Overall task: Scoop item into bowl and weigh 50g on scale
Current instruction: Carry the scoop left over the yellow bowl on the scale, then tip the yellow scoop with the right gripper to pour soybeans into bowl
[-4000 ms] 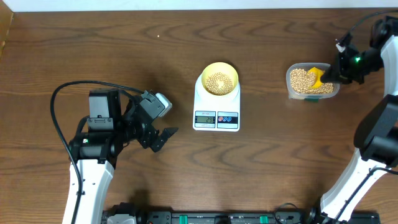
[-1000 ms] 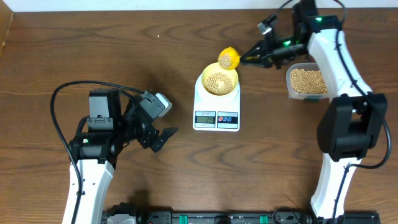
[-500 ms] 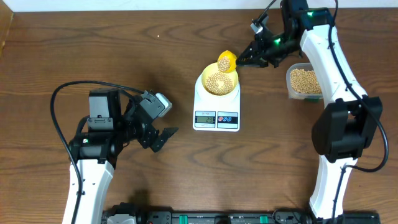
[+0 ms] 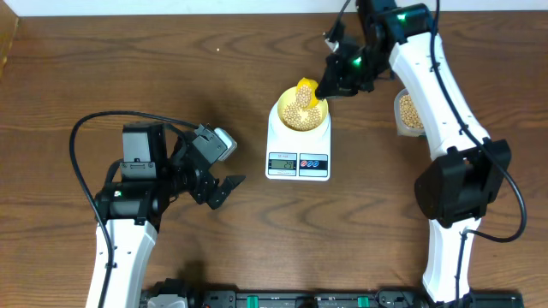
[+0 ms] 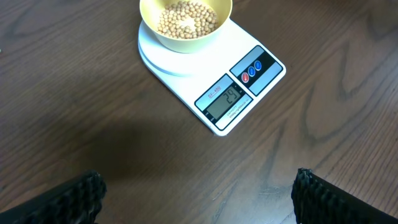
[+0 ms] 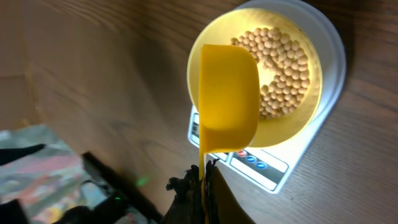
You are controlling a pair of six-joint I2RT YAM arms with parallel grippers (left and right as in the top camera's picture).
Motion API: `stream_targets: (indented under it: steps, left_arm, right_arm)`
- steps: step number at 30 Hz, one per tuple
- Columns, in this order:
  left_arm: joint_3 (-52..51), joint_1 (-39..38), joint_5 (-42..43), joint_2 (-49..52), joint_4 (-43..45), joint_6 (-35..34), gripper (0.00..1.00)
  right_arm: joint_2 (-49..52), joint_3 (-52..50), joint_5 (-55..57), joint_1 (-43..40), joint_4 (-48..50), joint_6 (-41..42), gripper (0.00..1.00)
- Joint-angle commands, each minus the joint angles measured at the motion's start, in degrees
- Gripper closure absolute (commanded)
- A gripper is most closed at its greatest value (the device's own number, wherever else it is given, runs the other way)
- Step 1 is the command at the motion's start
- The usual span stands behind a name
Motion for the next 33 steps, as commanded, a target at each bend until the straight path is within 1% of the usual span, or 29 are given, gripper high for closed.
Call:
stream_targets:
  steps: [1,9,13,22,26,33]
  left_arm:
    - [-0.17,0.24,-0.2,0.31,-0.17,0.35,0.03]
    - [-0.17,0.24,-0.2,0.31,-0.17,0.35,0.03]
    - [-0.17,0.24,-0.2,0.31,-0.17,0.35,0.02]
    - [-0.17,0.24,-0.2,0.31,-0.17,0.35,0.03]
    - [-0.17,0.24,-0.2,0.31,-0.17,0.35,0.02]
    - [-0.17,0.26,-0.2,0.31,-0.17,0.35,0.02]
  right_arm:
    - [0.24,1.25,5.05,0.9,-0.39,-2.12,0.99]
    - [0.24,1.25,9.14,2.12,-0.04,-7.87,0.99]
    - [0.24,1.25,9.18,2.14,0.31,-8.87,0.99]
    - [0.24,1.25,9.53,3.37,1.53,-15.76,0.99]
    - [0.24,1.25,12.17,4.48,1.88,-16.11,0.99]
    - [0.24,1.25,12.13,4.48,1.84,-16.04,0.99]
